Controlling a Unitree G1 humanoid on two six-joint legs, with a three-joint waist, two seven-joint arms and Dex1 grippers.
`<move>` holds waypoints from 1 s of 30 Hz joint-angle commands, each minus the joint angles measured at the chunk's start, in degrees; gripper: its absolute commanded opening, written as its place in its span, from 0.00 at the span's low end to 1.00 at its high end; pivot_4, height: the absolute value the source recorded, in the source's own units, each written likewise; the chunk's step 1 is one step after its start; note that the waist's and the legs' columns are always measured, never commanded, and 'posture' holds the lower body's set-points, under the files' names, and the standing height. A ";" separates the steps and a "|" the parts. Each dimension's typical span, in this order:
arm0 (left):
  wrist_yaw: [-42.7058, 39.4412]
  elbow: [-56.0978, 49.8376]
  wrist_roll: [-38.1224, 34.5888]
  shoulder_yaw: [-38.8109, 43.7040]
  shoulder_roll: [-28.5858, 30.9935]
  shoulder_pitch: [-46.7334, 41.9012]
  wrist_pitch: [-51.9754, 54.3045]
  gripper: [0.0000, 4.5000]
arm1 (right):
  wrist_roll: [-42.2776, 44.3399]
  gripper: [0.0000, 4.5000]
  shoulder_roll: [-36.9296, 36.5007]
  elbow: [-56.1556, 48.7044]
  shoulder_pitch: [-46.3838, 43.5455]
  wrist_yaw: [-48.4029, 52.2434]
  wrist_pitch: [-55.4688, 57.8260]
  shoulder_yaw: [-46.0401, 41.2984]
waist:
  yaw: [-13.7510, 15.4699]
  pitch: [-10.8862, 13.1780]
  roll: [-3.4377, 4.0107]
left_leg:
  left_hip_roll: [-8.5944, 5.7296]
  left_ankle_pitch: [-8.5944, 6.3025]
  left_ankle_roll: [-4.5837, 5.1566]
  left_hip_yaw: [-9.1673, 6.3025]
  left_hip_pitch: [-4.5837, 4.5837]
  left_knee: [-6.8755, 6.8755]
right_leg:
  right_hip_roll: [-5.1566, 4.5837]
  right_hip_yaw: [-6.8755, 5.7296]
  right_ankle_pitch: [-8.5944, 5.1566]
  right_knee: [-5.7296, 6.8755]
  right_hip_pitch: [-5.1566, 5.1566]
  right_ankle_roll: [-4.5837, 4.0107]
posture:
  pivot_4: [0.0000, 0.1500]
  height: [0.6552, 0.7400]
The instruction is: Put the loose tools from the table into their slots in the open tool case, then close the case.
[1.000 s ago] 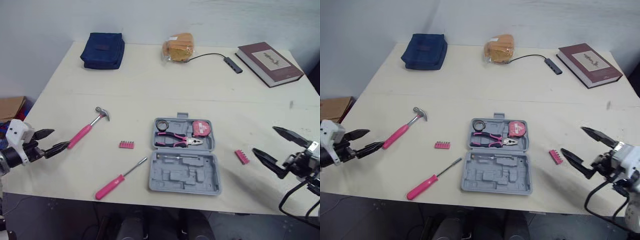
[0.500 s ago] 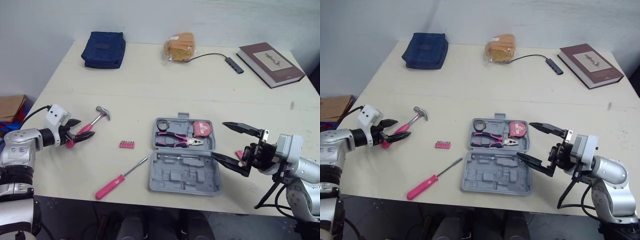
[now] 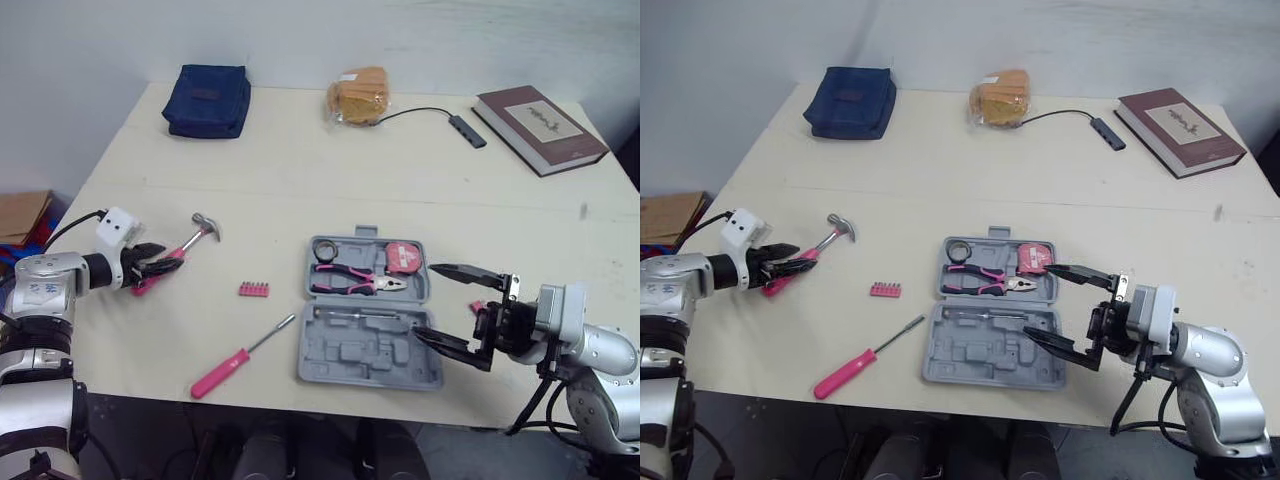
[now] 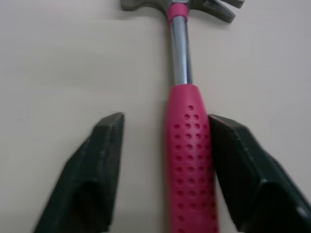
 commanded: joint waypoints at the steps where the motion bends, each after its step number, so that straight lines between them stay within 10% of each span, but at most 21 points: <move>1: -2.58 -1.55 0.89 -1.35 0.93 3.79 2.02 0.20 | 0.19 1.00 -0.51 -0.97 0.55 0.18 -1.22 -2.42 | -0.02 0.00 0.00 | 0.00 -0.01 0.00 0.02 0.00 0.00 | 0.00 0.01 0.00 -0.02 0.00 0.00 | 1.00 1.00; 14: -8.10 -21.93 -8.74 4.76 -0.89 7.69 -3.83 0.12 | -0.71 1.00 -1.80 5.40 0.51 4.04 -4.23 -5.91 | 0.56 0.09 -0.15 | 0.05 -0.03 0.01 -0.01 -0.09 0.02 | 0.00 0.00 0.01 -0.09 -0.03 0.00 | 1.00 1.00; 30: -3.79 -66.76 -19.56 -12.81 -6.02 3.70 30.23 0.12 | 0.52 1.00 -6.52 10.90 9.42 11.86 -5.68 -16.99 | 1.51 0.17 -0.26 | 0.06 0.02 -0.05 -0.05 -0.10 0.06 | 0.13 0.07 0.02 -0.32 0.01 0.02 | 1.00 1.00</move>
